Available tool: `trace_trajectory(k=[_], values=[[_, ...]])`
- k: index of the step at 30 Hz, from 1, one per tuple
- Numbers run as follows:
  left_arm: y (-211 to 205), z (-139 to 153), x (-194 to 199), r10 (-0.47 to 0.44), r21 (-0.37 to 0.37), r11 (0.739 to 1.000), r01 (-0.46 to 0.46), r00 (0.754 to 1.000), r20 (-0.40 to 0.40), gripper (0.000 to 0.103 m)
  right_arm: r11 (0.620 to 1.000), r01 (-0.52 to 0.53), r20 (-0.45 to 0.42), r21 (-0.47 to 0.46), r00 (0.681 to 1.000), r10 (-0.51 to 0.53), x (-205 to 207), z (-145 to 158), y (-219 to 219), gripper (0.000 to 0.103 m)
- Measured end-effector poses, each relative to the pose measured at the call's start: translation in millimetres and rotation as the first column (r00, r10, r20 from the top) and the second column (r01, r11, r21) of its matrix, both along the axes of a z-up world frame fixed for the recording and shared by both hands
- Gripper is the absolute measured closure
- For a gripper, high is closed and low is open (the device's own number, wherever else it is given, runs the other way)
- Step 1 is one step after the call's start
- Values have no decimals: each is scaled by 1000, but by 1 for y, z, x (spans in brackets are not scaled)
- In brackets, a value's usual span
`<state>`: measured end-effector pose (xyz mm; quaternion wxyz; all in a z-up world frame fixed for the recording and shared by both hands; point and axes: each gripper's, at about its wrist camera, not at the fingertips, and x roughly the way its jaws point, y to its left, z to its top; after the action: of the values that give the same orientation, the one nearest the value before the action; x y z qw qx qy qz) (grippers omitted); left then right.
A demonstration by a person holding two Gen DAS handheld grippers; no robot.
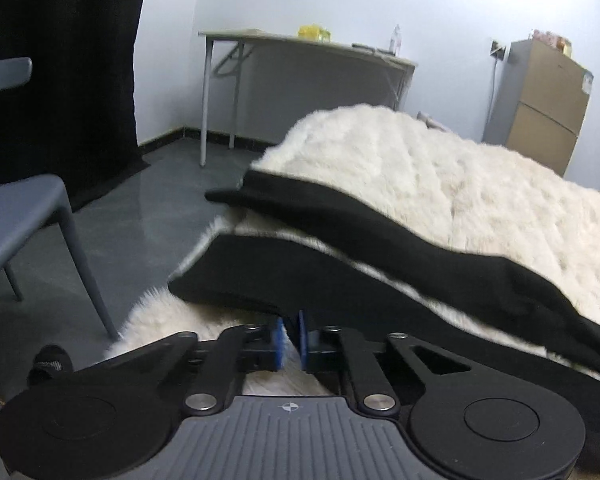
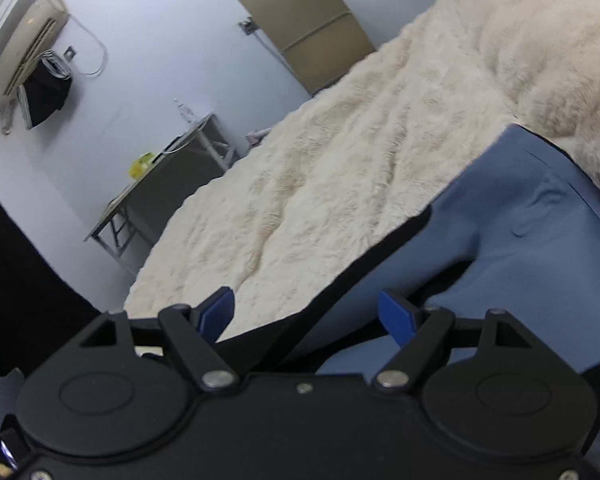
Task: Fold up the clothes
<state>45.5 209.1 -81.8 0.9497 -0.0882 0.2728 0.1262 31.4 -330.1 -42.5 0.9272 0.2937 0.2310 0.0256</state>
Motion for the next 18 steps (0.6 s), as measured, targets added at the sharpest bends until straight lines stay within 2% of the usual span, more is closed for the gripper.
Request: trace_trajectory(k=[1, 5, 7, 8, 9, 11, 13, 15, 18], values=[[-1, 8, -6, 0, 16, 1000, 0, 1000, 21, 100, 1000, -1, 4, -7, 1000, 1, 0, 1, 1, 25], [11, 38, -28, 37, 5, 999, -37, 994, 107, 100, 1000, -13, 9, 7, 1000, 13, -1, 2, 3, 25], [18, 47, -35, 57, 22, 998, -60, 992, 113, 98, 1000, -19, 7, 16, 1000, 19, 0, 1, 4, 25], [24, 46, -35, 66, 23, 997, -68, 995, 72, 95, 1000, -23, 6, 18, 1000, 23, 1, 1, 5, 25], [30, 45, -36, 75, 25, 997, -76, 997, 30, 91, 999, -30, 3, 19, 1000, 29, 2, 0, 7, 25], [40, 43, -38, 115, 47, 992, -113, 993, -30, 51, 999, -43, -4, 12, 999, 44, 4, 0, 10, 25], [51, 40, -42, 172, 84, 982, -167, 983, -65, 45, 999, -52, -4, 1, 999, 52, 4, 1, 12, 25], [61, 49, -52, 217, 78, 973, -216, 976, 0, 38, 998, -56, -1, -8, 998, 56, 3, 1, 14, 25], [64, 59, -53, 208, 27, 977, -209, 977, 56, 25, 999, -54, -17, 3, 998, 54, 4, -1, 13, 25]])
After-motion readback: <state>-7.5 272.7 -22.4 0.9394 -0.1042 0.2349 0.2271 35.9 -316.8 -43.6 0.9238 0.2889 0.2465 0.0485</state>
